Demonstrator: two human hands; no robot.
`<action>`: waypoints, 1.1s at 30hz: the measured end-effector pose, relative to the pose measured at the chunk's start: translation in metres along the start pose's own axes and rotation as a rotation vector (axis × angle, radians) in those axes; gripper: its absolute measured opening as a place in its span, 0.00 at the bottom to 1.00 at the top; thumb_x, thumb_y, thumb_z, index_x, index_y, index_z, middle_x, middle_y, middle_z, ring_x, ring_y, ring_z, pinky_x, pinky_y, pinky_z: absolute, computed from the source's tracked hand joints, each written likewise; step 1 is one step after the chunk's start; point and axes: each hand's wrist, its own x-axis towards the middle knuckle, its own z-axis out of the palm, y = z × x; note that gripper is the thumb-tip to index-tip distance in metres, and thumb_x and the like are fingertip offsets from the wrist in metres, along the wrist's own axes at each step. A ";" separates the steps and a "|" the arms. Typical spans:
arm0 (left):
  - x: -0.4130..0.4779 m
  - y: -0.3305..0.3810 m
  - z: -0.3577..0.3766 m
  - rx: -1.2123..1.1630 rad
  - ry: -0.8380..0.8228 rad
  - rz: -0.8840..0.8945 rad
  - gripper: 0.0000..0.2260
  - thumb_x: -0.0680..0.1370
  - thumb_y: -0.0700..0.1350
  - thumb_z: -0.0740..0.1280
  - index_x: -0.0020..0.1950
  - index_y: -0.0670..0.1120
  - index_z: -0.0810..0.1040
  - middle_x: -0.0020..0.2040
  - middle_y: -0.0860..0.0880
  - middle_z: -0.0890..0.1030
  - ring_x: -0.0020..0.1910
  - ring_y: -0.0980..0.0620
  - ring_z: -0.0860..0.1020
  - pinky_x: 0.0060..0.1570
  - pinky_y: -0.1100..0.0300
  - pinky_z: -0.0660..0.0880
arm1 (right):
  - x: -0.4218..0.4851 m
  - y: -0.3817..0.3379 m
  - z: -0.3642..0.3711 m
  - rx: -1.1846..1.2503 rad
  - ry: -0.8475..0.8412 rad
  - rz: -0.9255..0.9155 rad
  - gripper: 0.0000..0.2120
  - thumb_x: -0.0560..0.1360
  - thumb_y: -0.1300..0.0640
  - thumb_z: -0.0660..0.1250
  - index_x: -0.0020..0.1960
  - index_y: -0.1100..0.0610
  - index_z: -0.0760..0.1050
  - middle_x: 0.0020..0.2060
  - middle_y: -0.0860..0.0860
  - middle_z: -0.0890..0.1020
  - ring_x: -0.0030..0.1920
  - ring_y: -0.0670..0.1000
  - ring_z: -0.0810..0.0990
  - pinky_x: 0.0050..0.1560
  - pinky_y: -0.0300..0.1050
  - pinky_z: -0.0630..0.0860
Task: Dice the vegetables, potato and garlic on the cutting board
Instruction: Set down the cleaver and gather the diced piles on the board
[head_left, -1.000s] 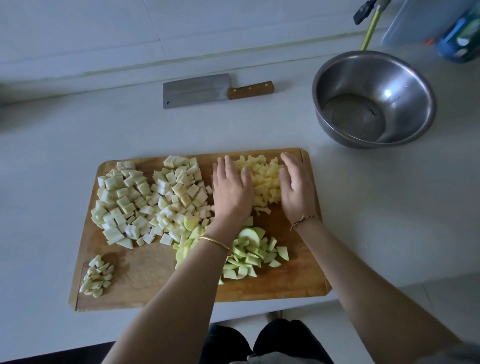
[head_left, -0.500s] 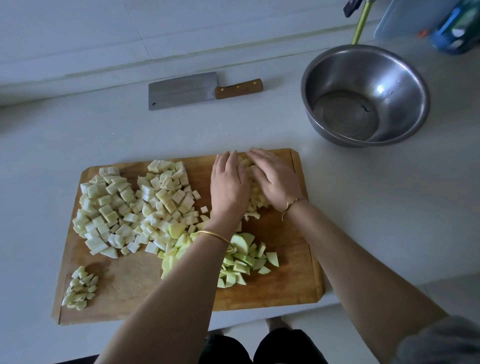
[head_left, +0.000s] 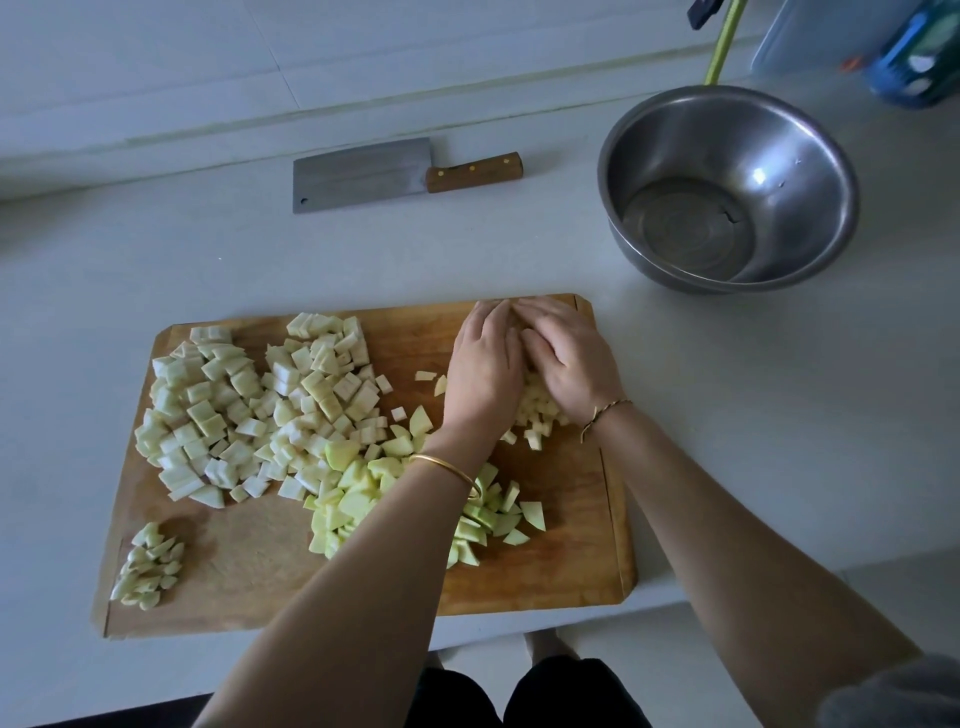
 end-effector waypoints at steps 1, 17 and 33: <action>0.000 0.002 -0.002 -0.010 -0.013 -0.010 0.17 0.82 0.40 0.54 0.70 0.38 0.69 0.70 0.43 0.70 0.71 0.48 0.65 0.72 0.59 0.57 | -0.001 0.000 -0.001 -0.001 0.000 0.004 0.26 0.77 0.48 0.52 0.64 0.63 0.76 0.62 0.56 0.78 0.66 0.56 0.73 0.68 0.52 0.69; -0.007 0.005 -0.051 -0.463 0.058 -0.312 0.17 0.83 0.43 0.53 0.71 0.42 0.69 0.69 0.47 0.73 0.68 0.53 0.69 0.69 0.55 0.65 | -0.001 -0.012 -0.025 0.167 -0.004 0.135 0.17 0.82 0.55 0.56 0.67 0.60 0.73 0.64 0.54 0.77 0.67 0.51 0.72 0.66 0.41 0.67; -0.011 -0.008 -0.066 0.497 -0.184 -0.141 0.11 0.74 0.28 0.56 0.52 0.38 0.74 0.53 0.43 0.72 0.55 0.44 0.70 0.48 0.53 0.73 | 0.001 0.000 -0.035 0.149 0.074 0.154 0.27 0.74 0.77 0.52 0.72 0.67 0.60 0.64 0.63 0.75 0.64 0.57 0.75 0.63 0.35 0.68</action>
